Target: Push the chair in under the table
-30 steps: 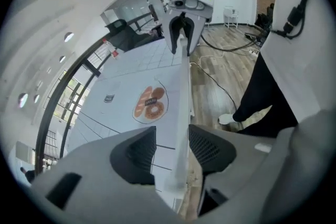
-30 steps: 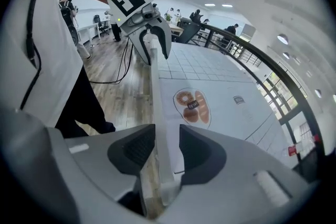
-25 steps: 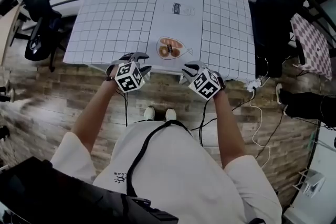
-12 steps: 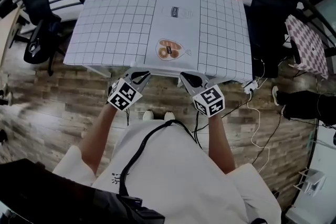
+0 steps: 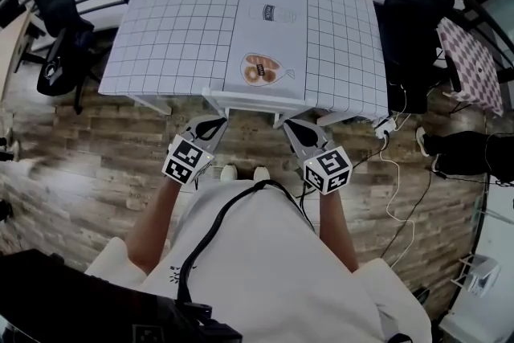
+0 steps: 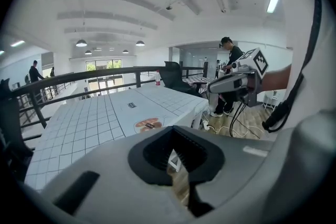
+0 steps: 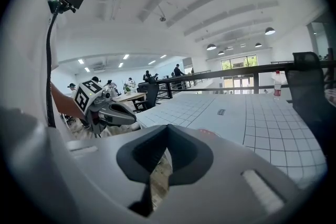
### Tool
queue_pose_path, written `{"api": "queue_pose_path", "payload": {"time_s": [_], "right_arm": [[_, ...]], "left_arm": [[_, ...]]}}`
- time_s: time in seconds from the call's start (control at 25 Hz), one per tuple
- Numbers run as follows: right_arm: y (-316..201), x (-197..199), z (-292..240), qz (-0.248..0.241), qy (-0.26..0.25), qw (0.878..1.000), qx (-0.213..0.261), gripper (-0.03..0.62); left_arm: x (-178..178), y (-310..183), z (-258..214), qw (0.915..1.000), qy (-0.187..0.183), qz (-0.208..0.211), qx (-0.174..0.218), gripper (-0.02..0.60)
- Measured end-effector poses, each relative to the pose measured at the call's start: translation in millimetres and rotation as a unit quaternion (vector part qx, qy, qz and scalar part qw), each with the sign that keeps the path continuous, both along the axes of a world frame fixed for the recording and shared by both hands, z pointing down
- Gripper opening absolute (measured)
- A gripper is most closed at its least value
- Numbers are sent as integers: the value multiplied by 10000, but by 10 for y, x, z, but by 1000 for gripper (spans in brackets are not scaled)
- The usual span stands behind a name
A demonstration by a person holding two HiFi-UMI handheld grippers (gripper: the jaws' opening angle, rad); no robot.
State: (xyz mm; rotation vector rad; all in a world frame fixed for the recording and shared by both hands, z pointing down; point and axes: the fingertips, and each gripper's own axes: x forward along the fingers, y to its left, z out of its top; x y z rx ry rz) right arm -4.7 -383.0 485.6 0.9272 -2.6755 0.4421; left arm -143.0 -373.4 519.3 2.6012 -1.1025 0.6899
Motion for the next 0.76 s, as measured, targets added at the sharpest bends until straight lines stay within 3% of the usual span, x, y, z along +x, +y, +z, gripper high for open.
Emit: {"api": "queue_pose_path", "payload": {"time_s": [0.76], "right_arm": [[-55, 68, 9, 31, 164, 9999, 21, 5]], "left_arm": [[-79, -66, 93, 9998, -194, -5, -100, 8]]}}
